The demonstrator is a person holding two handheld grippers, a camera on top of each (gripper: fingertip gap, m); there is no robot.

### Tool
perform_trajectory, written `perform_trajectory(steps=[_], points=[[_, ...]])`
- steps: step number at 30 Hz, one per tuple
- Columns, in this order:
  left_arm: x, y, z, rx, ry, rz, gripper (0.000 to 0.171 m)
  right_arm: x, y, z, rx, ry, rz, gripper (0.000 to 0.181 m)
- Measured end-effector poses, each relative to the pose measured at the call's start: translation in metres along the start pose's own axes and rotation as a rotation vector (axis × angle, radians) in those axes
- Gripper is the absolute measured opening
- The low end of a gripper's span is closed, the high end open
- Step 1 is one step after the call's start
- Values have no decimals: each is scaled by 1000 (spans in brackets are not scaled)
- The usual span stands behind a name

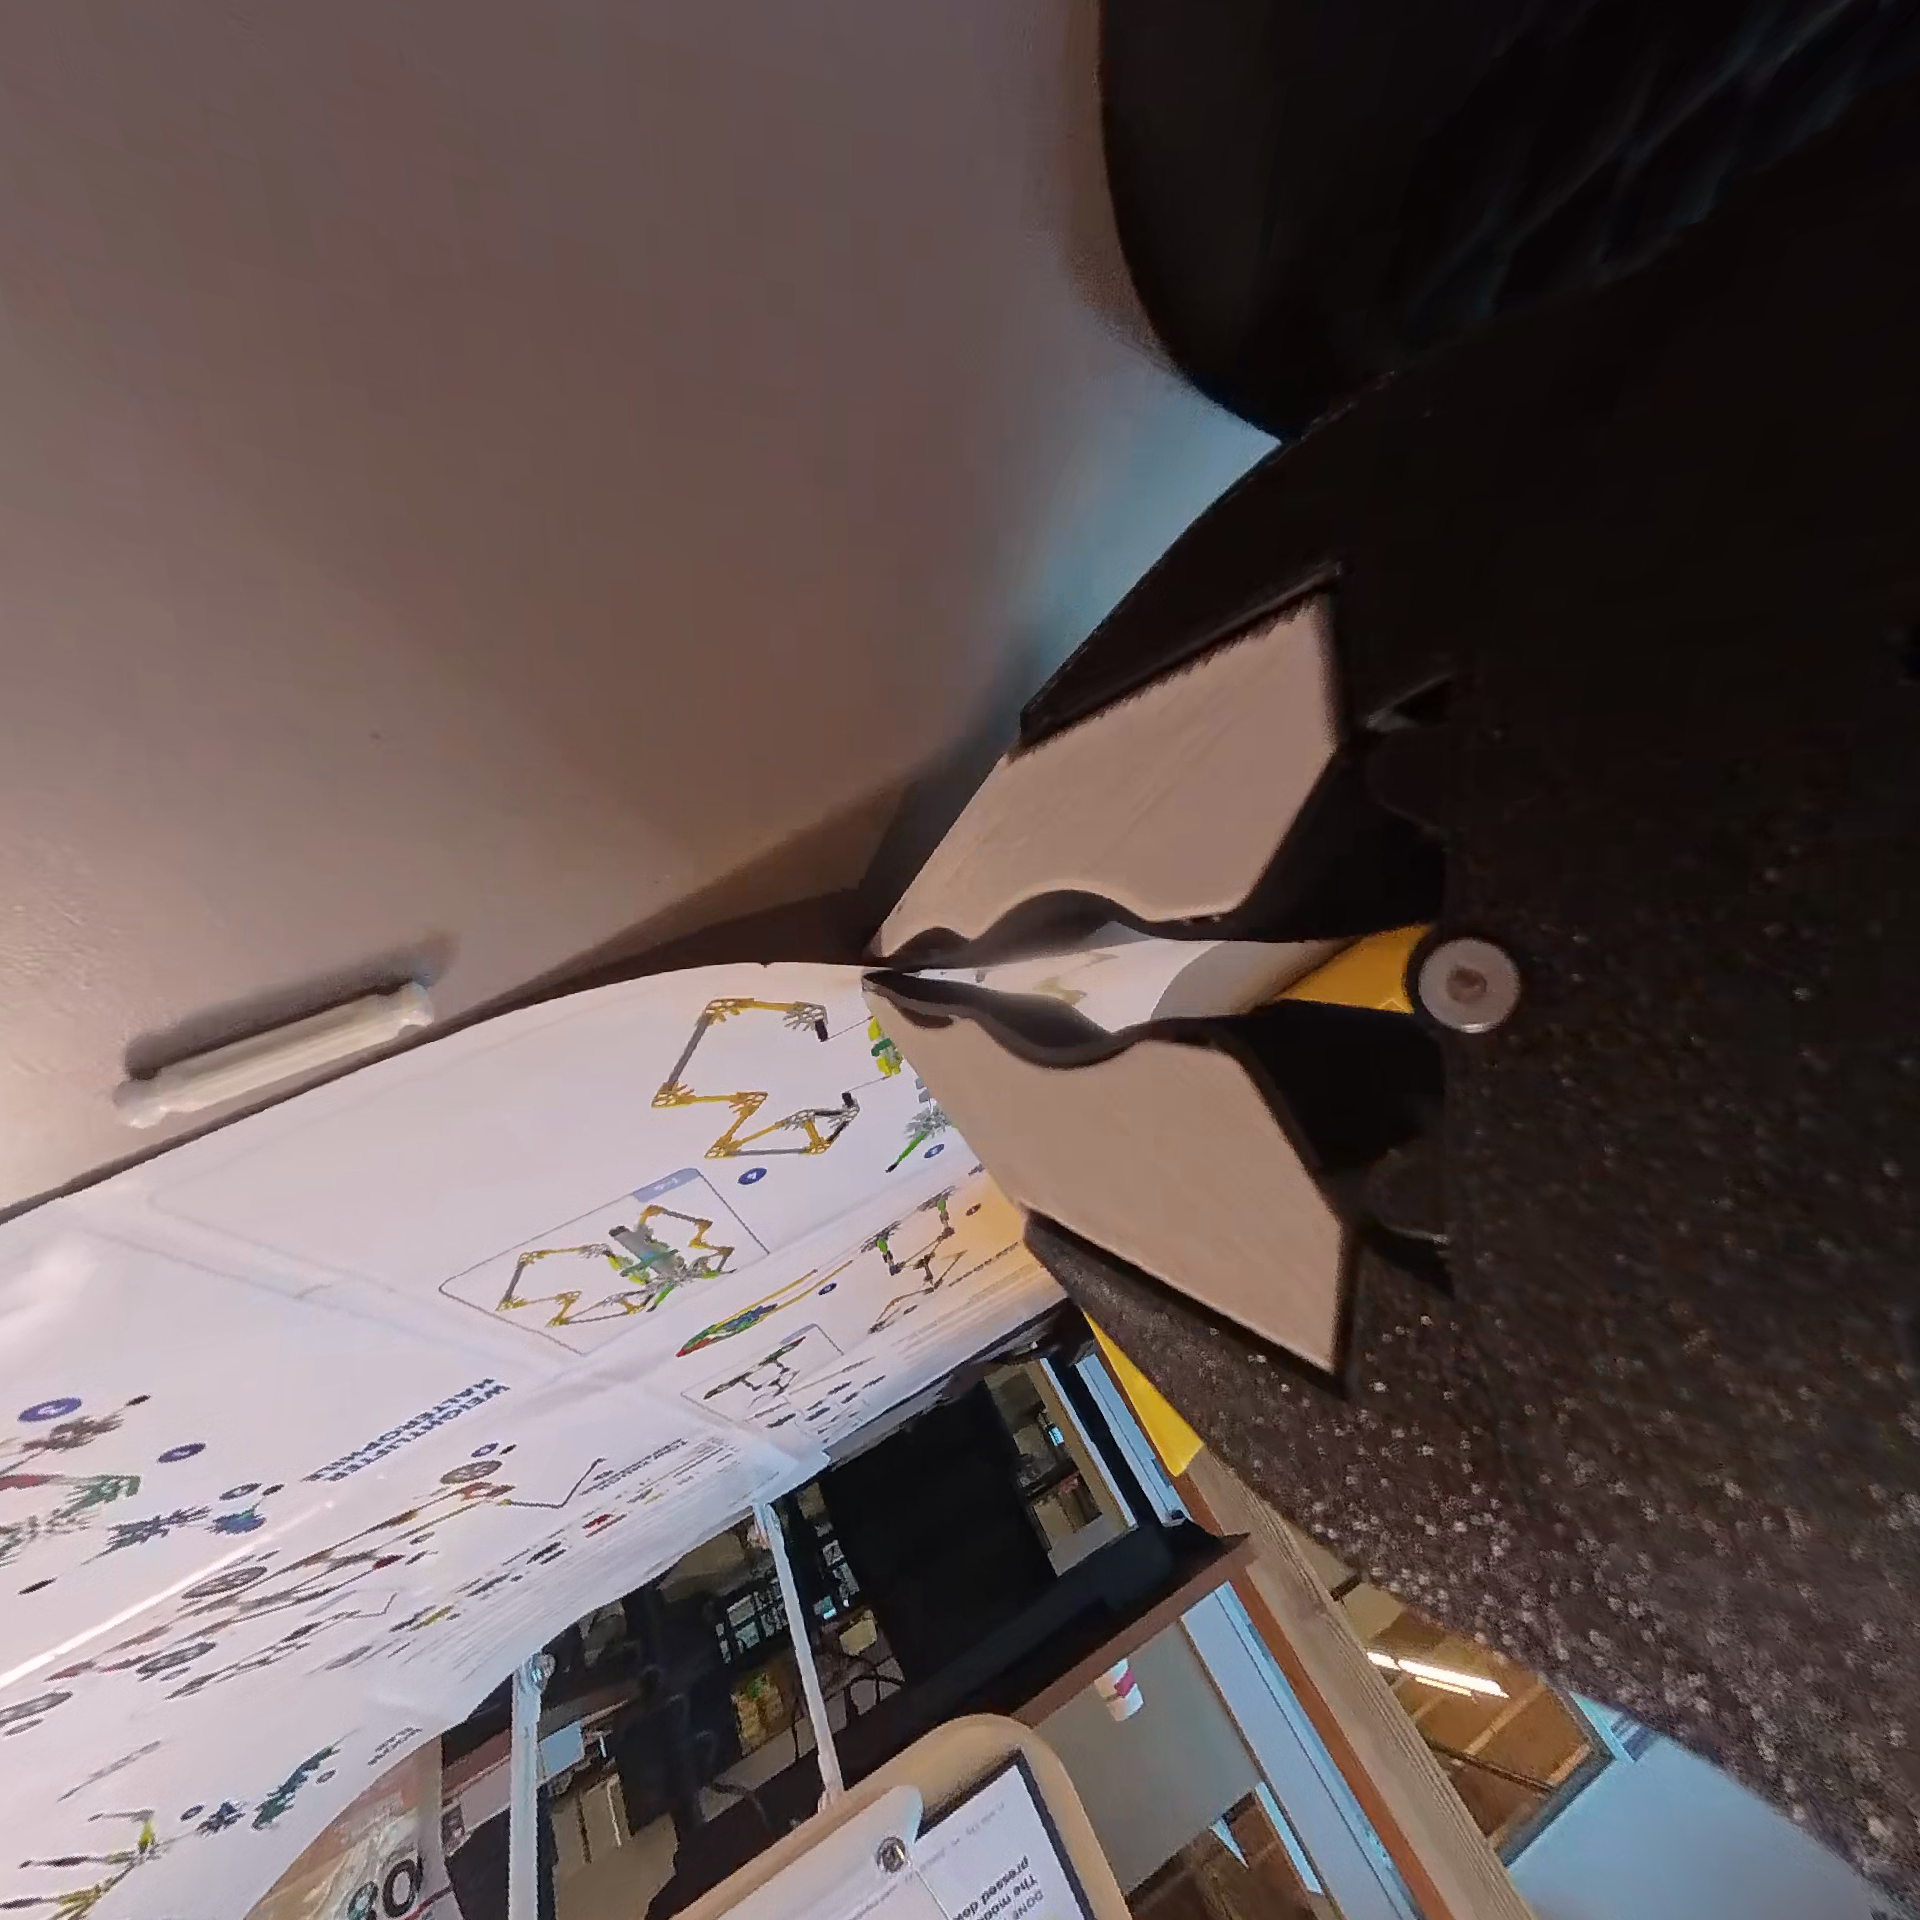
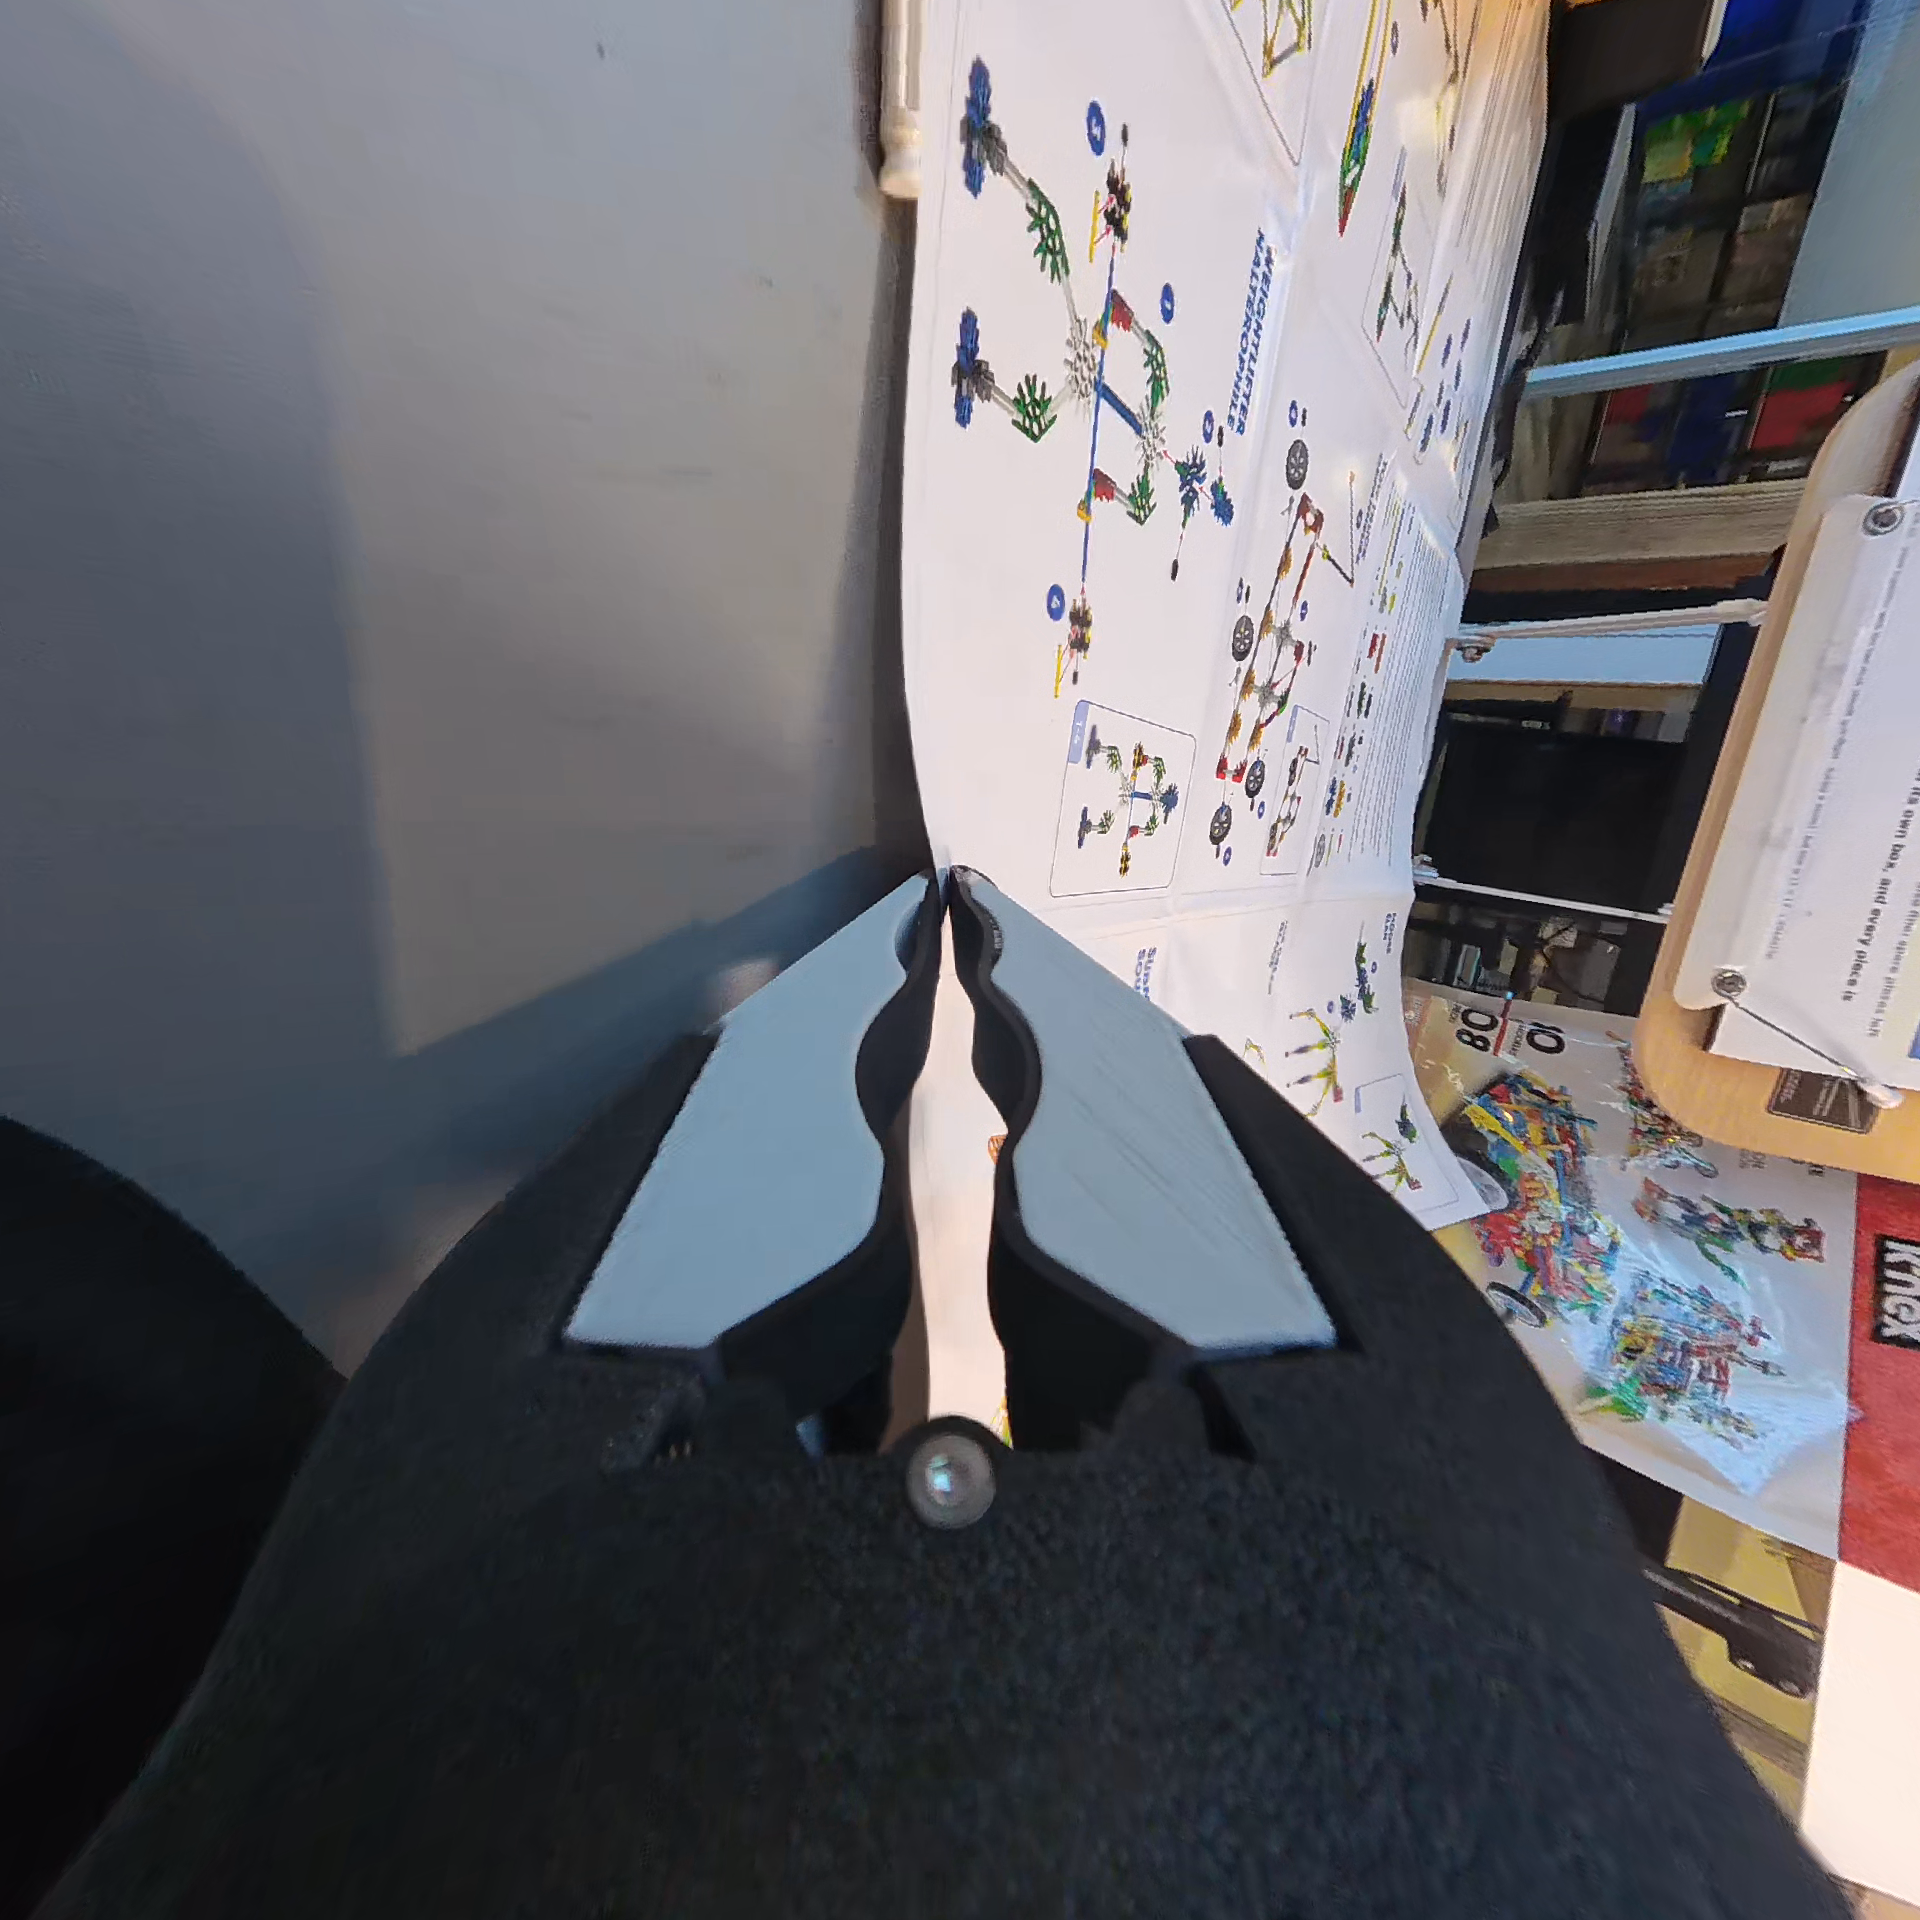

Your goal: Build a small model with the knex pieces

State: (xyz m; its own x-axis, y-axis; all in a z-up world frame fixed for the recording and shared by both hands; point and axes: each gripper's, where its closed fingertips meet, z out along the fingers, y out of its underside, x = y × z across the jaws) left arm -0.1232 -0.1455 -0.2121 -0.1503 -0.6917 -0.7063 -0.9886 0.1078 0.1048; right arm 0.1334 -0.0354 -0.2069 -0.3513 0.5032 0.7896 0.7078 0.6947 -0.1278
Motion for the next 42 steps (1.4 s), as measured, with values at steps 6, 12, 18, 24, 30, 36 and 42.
perform_trajectory(steps=[6,12,18,24,30,36,42], points=[[7,-6,-8,19,-3,-24,0,-9,-5,-11,19,1,28,0],[14,-11,-15,28,-7,-39,0,-18,-11,-21,34,-3,53,0],[21,-16,-23,41,-10,-80,0,-26,-17,-32,58,-28,112,0],[14,-14,-18,73,21,-284,0,-19,-13,-24,63,-50,232,2],[9,-7,-20,95,58,-430,16,-16,-14,-27,97,-156,386,20],[4,-52,-75,515,305,-895,32,-24,-61,-64,345,-443,736,33],[29,-107,-66,522,432,-763,30,-29,-113,-36,371,-559,738,32]])
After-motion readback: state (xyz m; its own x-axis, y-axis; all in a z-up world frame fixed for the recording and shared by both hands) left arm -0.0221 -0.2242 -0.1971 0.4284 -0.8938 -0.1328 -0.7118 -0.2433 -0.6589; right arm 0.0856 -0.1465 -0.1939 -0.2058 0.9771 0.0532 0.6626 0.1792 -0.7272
